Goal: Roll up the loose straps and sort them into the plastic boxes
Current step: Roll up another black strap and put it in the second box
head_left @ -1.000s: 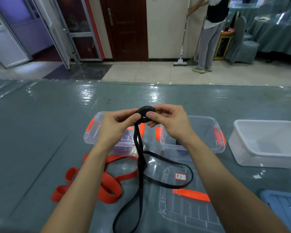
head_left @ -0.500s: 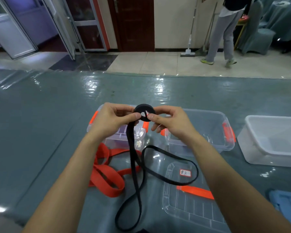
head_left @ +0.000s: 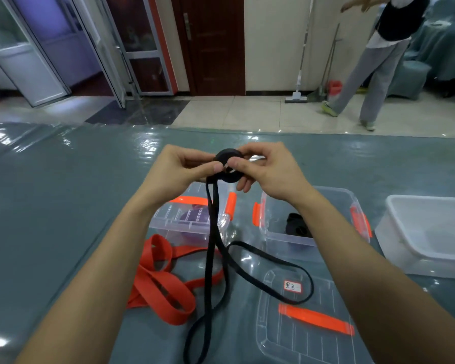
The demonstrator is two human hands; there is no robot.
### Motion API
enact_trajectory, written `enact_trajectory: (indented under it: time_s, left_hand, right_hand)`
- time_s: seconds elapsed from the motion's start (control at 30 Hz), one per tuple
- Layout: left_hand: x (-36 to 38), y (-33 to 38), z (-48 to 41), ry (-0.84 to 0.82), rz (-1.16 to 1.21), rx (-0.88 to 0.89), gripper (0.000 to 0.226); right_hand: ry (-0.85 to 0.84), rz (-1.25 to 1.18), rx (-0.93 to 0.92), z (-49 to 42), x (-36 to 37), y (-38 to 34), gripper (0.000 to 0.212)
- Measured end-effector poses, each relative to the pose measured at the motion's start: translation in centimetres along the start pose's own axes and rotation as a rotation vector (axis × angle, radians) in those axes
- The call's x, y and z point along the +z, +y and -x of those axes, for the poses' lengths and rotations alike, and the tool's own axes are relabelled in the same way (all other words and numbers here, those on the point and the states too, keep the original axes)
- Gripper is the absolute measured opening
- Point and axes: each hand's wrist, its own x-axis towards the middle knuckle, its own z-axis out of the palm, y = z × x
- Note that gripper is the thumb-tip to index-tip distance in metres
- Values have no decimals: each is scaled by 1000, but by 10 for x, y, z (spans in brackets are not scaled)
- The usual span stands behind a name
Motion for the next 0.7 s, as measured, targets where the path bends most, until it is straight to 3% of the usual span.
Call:
enact_trajectory:
  time_s: [0.17, 0.33, 0.47, 0.6, 0.7]
  left_hand:
    - [25, -3, 10, 181, 295, 29, 29]
    - [40, 4, 9, 257, 350, 51, 26]
    - [35, 14, 15, 247, 328, 50, 22]
    - [7, 23, 24, 107, 113, 34, 23]
    - [-14, 33, 24, 1, -126, 15, 14]
  right_hand:
    - [94, -169, -39, -1, -2, -19, 12]
    - [206, -408, -15, 4, 11, -27, 15]
    - [180, -551, 11, 15, 23, -20, 13]
    - [15, -304, 31, 19, 3, -14, 18]
    - [-112, -79, 20, 13, -11, -20, 33]
